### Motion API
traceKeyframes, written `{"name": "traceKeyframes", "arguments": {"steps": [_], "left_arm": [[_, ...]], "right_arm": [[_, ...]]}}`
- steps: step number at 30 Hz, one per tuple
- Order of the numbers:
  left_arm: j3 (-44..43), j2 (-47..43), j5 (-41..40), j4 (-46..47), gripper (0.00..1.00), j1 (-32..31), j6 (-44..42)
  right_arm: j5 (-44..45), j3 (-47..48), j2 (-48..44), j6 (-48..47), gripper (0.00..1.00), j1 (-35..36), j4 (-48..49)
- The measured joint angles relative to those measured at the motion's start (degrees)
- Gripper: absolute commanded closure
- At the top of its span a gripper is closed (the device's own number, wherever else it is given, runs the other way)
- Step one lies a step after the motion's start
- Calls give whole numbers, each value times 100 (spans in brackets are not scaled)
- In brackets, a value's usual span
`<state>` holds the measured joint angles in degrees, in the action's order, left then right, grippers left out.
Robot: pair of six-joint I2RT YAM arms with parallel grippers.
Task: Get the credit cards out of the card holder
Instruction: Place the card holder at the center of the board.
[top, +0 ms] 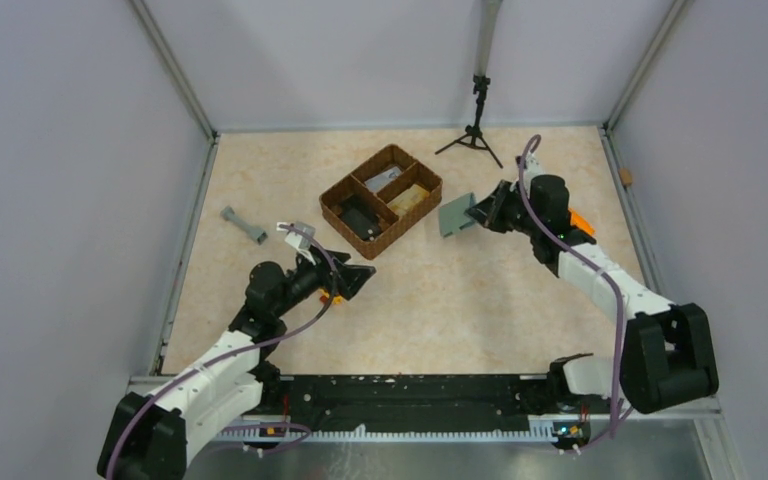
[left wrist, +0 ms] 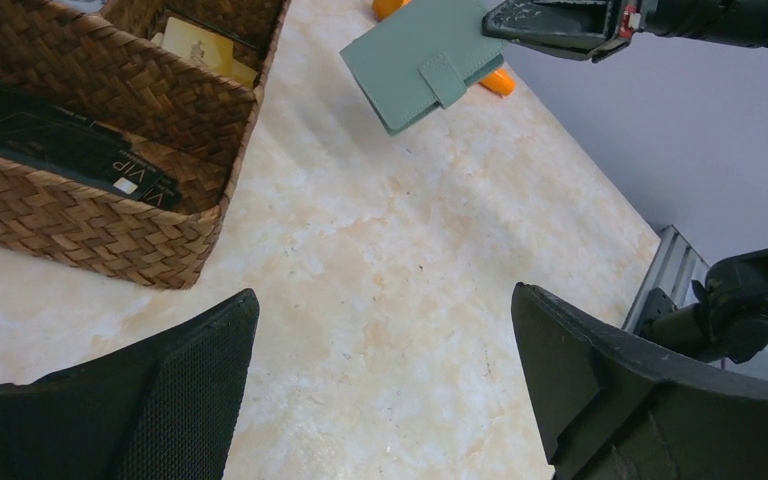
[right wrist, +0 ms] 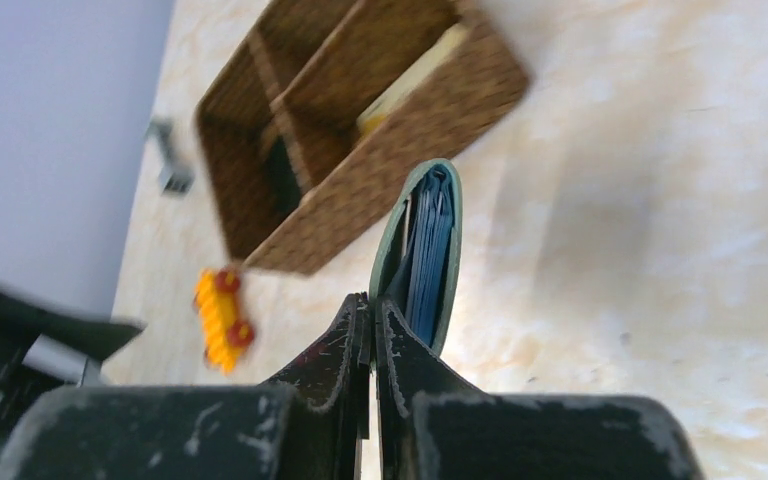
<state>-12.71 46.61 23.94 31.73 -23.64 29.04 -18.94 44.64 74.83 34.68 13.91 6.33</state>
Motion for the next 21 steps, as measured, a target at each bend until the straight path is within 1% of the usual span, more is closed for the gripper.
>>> {"name": "traceKeyframes", "arguments": {"steps": [6,13,18,21], "left_arm": [[11,173,487,306,1,-9,131],[11,376,955,649,1,-9,258],[11,466,1132,835,1,-9,323],[11,509,1180,885,1,-9,369]], "right_arm": [[-1335,-37,-553,-420,100,452,-404],[-2527,-42,-1014,-715,100,1012,-680],[-2966,-70,-1237,-898,100,1386,-686],[-2881,-72,-1257,-905,100,1436,-811]]}}
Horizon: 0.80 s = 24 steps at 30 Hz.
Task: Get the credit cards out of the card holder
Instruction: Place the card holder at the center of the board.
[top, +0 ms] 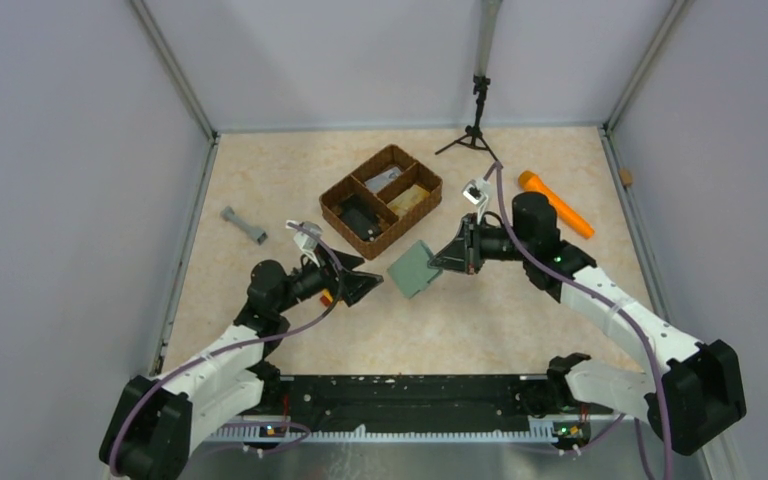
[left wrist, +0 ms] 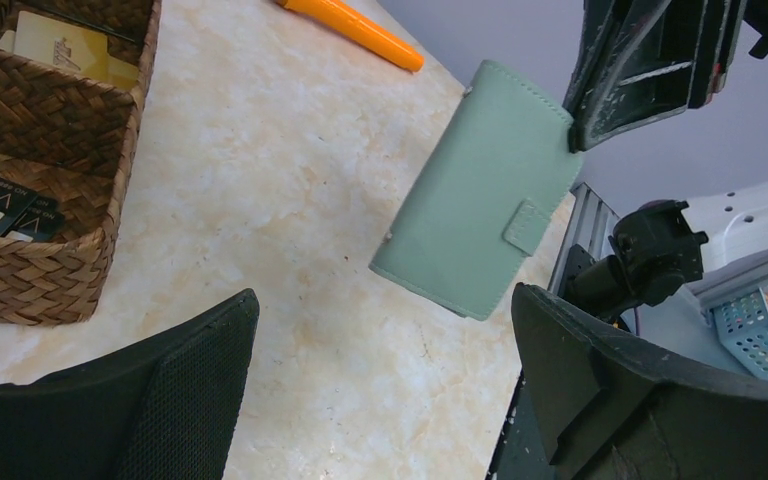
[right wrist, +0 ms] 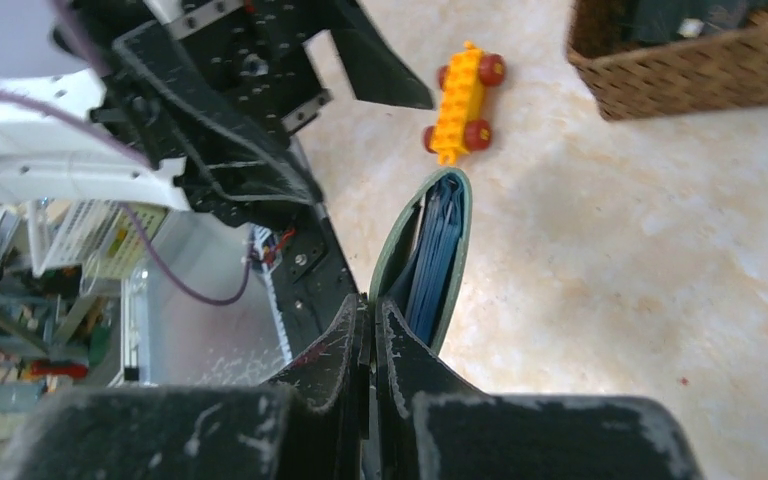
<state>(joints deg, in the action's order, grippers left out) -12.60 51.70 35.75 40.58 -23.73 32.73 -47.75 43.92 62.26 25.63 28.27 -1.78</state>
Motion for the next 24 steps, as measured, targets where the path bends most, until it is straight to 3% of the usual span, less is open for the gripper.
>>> {"name": "traceKeyframes", "arguments": {"steps": [5,12,19,24], "left_arm": [[0,-79,-448,-59,1,-149,-7],[186,-636,-2072,-140,1,-1292,-743],[979,-372,-3204,1099,1,-2321,-1947],[1113,118,-3545,1709,1,-2815,-2916]], "right_arm": [[866,7,2,407,100,7,-387],[2218,-549,-227,3117,100,7,153],[2708,-1373,-575,5337,100,11,514],[2667,-1727,-595,6290,100,61,938]]}}
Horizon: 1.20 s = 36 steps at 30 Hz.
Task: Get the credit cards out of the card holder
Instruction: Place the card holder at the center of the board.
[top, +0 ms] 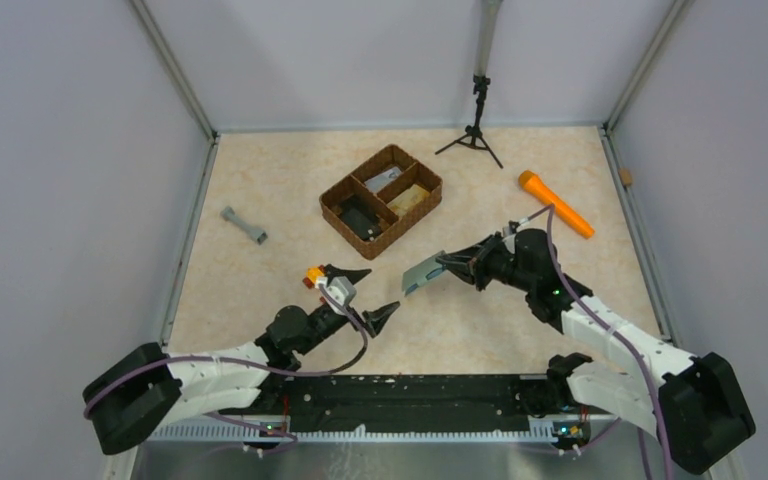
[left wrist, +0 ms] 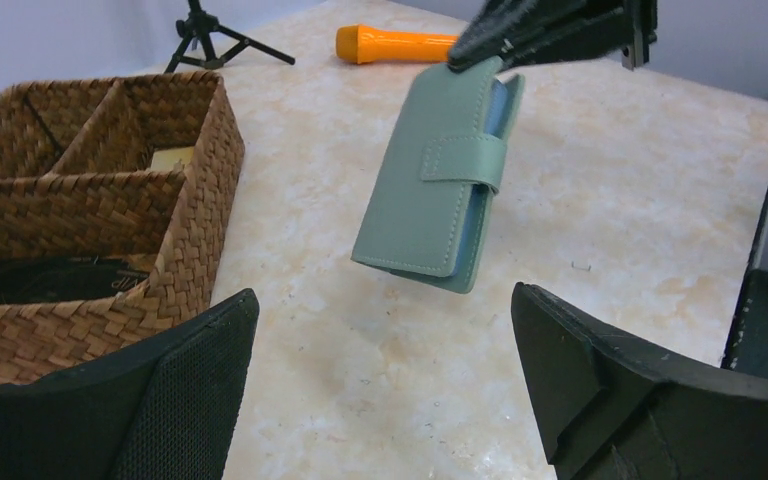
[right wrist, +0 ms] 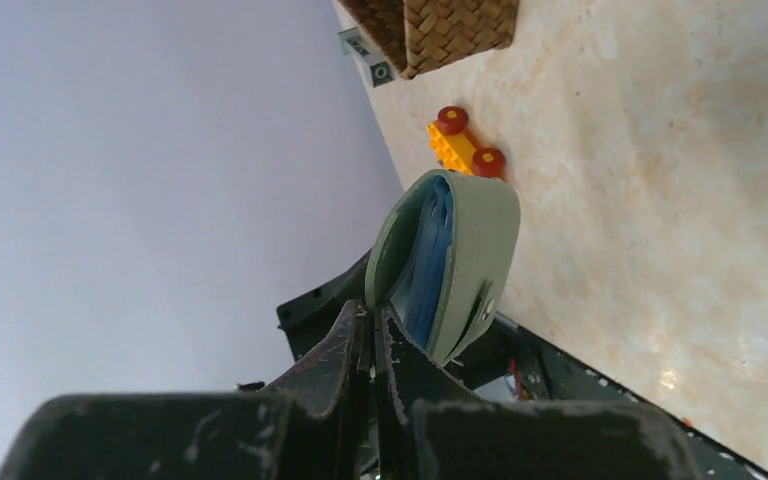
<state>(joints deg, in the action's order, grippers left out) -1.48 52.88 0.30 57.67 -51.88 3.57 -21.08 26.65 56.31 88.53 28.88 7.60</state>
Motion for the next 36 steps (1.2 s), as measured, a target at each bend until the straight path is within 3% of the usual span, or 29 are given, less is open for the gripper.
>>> {"name": "traceKeyframes", "arguments": {"steps": [8,19,21,25,27,28,30,32,36], "left_arm": [[-76,573,-551,232,1,-870,-1469],[-120,719,-1178,413,2,-1056,-2024],[-120,737,-1204,422,15,-1060,-2046],[-168,704,-1172,280,64,-1086,-2140],[-284,632,-1143,15,91,-1095,-2225],[-358,599,-1115,-120,100,-1097,-2288],[-420,581,-1064,-299,100,-1110,-2291],[-426,575,-1067,-490,100,-1119,-2291],[-455,570,-1294,-717,100,-1115,-1930]], "right_arm": [[-83,2,4,470,100,269,190],[-44,2,92,758,100,859,540],[-50,2,201,820,100,957,691],[-50,2,374,911,100,1075,855],[2,2,407,935,90,1082,894],[55,2,415,962,82,1082,914],[203,9,420,997,58,1082,997],[297,50,420,925,41,1082,990],[634,431,409,223,25,1075,575]]}}
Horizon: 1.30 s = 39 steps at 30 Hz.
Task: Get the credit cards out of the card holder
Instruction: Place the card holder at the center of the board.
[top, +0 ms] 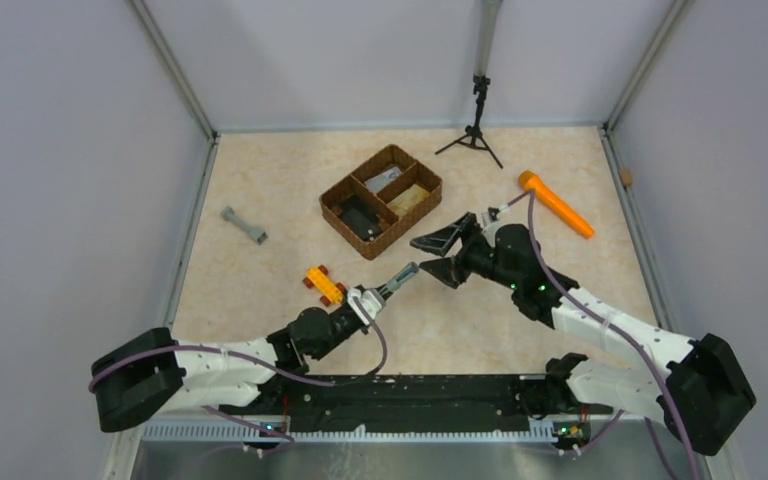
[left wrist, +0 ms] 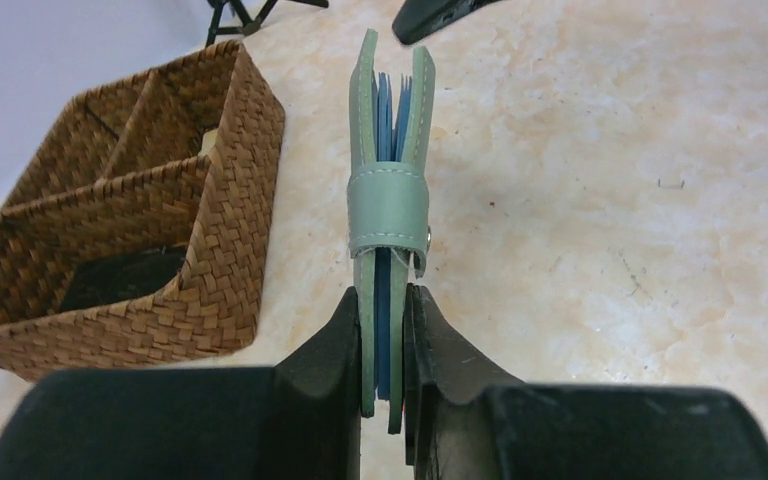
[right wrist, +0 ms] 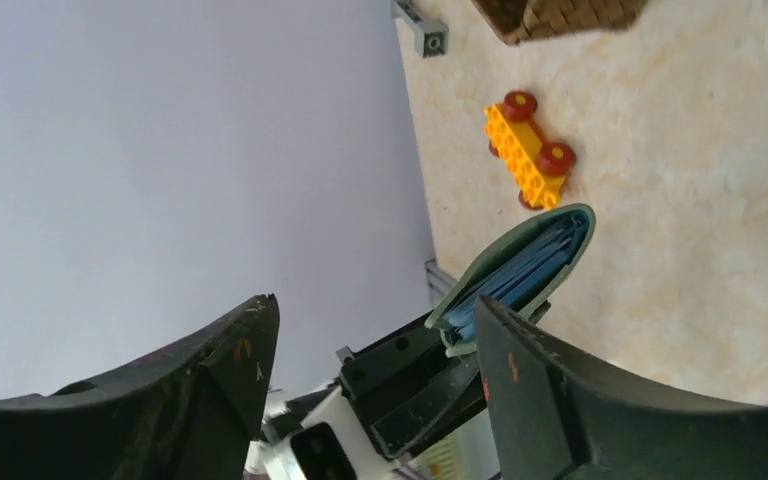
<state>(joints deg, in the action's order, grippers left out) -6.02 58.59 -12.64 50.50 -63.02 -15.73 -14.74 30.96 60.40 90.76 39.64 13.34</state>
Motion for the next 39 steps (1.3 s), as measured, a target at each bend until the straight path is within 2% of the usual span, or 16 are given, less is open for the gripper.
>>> {"name": "traceKeyframes", "arguments": {"steps": [5,9,12,16,21,35,39], "left_arm": [[-70,-81,-105,-87,100,245,741],[-170,-302,4,-339,100,599,1436],[-245,-619,254,-570,100,944,1864],[-162,-1047,553,-452,100,1244,2317],[-98,-1150,885,-426,100,1281,2538],[-101,-957,1329,-494,100,1316,2603],[-101,-955,1335,-514,100,1340,2586]], "right_arm": [[243,374,-212,-1631,24,-4,-164],[-170,332,-151,-2551,24,-4,273],[-640,188,162,-2881,20,2,885],[-1102,-142,807,-3012,19,107,1665],[-1349,-173,1357,-3032,20,431,2302],[-1360,-170,1696,-2894,32,522,3268],[-1373,-170,1851,-2796,41,525,3471]]}}
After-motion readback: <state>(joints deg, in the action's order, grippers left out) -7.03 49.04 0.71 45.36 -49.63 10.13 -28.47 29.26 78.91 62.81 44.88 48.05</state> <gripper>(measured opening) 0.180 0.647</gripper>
